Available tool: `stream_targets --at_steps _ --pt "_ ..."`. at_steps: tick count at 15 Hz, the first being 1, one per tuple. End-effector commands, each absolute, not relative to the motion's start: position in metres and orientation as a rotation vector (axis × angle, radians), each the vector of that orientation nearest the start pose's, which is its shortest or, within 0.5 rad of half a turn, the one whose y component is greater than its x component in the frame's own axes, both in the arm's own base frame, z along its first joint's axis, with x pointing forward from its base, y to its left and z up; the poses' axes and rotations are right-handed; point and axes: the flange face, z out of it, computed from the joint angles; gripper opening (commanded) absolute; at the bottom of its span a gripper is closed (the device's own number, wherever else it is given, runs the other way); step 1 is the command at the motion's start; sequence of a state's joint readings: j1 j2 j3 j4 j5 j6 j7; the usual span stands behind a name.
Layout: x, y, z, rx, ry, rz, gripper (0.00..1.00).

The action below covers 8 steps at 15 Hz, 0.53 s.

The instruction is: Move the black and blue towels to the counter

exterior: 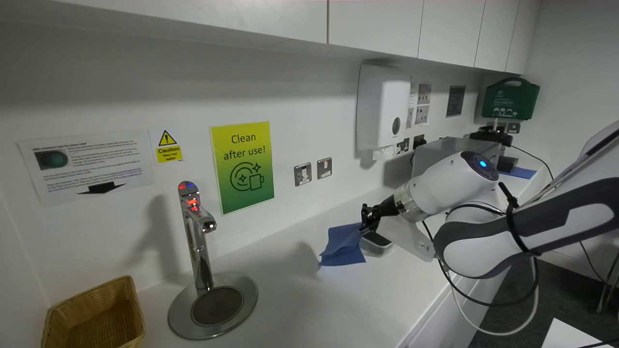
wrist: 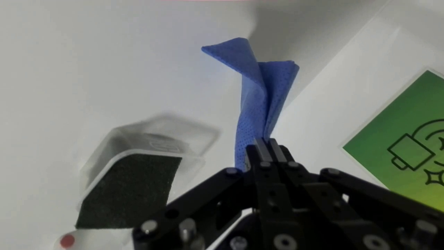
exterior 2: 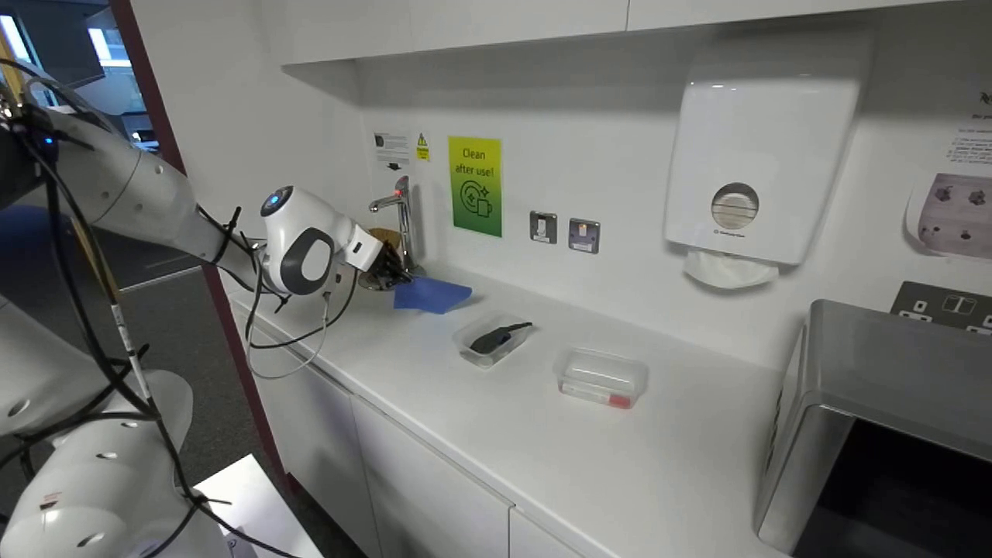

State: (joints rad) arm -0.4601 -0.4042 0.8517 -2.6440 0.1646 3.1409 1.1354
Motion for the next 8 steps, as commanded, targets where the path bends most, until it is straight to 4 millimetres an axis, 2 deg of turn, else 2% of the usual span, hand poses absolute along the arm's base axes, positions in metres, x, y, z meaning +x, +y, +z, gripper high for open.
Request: stream_targets --at_steps 1,5,8 --pt "0.438 0.170 0.410 -2.373 1.097 -0.819 0.00" --pt "0.432 0.178 0.375 -2.447 1.152 -0.571 0.00" --pt "0.419 0.170 0.359 -2.577 1.225 -0.363 0.00"
